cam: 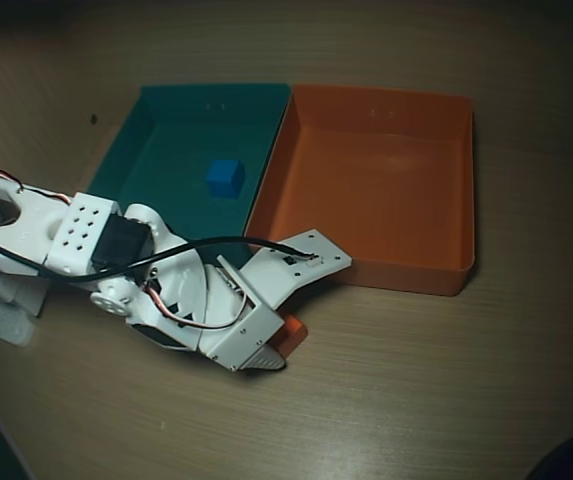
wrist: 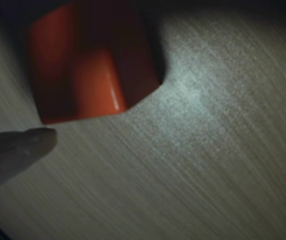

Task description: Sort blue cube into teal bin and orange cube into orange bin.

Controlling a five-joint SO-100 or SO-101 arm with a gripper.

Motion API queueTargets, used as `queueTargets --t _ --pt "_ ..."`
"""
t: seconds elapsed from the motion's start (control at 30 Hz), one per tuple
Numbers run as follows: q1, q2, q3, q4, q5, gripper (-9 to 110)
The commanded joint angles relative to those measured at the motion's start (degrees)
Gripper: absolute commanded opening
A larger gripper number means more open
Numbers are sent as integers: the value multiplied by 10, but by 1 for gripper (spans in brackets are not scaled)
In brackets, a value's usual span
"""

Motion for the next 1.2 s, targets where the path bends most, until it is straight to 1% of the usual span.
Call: queueTargets --t 0.0,0.23,0.47,1.17 --pt "-13 22 -37 -8 4 46" --pt "-19 15 -68 -8 5 46" --pt "-22 14 -99 -7 67 46" --pt "-23 -27 -104 -8 72 46"
